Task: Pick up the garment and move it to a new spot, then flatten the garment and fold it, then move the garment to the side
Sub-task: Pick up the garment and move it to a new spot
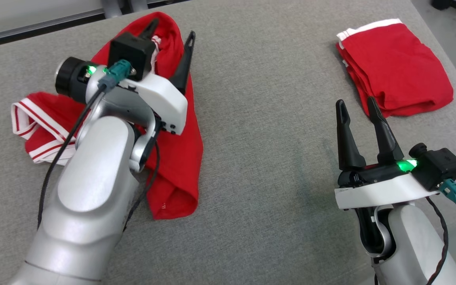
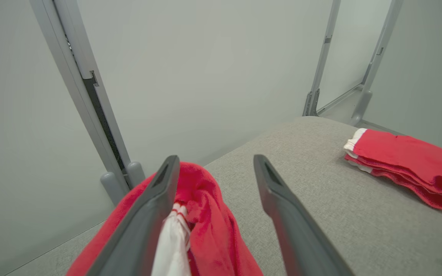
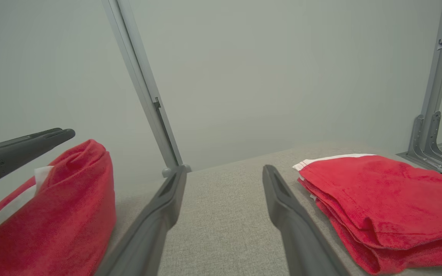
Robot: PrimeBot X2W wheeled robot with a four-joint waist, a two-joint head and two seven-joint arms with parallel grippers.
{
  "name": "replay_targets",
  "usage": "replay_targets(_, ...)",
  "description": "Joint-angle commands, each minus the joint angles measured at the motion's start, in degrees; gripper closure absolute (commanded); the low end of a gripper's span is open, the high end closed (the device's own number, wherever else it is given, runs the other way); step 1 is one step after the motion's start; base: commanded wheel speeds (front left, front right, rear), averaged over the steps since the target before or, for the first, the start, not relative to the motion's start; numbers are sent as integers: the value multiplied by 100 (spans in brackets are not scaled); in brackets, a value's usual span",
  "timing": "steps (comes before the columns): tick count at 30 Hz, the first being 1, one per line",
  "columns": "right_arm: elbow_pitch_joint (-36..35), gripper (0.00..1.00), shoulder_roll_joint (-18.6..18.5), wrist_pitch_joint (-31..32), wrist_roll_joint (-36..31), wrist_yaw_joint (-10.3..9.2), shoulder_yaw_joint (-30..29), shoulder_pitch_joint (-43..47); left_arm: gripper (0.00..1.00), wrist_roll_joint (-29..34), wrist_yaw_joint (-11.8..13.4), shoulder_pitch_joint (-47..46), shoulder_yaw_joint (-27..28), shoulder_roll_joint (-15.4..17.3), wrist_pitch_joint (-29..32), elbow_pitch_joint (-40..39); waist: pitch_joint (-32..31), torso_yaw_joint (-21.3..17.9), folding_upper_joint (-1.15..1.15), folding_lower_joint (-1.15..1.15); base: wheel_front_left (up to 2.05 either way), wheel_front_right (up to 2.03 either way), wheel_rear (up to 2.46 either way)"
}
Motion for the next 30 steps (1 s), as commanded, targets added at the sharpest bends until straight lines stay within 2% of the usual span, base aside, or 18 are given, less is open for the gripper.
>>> replay_targets(1, 17, 0, -3, -5, 68, 0, 35, -103, 0, 6, 78, -355, 70, 24, -297, 377, 174, -236, 0, 0, 0, 0, 0)
replay_targets(6, 28, 0, -2, -6, -6, 0, -16, -31, 0, -95, 40, -598, 101, -32, -818, 960, 67, -113, 0, 0, 0, 0, 0)
replay_targets(9, 16, 0, -3, -6, -173, 0, -71, 92, 0, -230, 22, -492, 240, 28, -1324, 1196, -156, 202, 0, 0, 0, 0, 0)
replay_targets(13, -15, 0, -27, -6, -275, 0, -122, 196, 0, -339, -36, -212, 317, 107, -1664, 1194, -356, 506, 0, 0, 0, 0, 0)
replay_targets(17, -73, 0, -176, -6, -371, 0, -171, 337, 0, -490, -156, 307, 399, 222, -1968, 936, -633, 961, 0, 0, 0, 0, 0)
replay_targets(23, -116, 0, -370, -6, -486, 0, -212, 639, 0, -526, -315, 1606, 366, 374, -2167, 195, -1038, 1500, 0, 0, 0, 0, 0)
replay_targets(30, -166, 0, -336, -6, -424, 0, -321, 1010, 0, -462, -218, 2977, 708, 199, -2174, -823, -1326, 1817, 0, 0, 0, 0, 0)
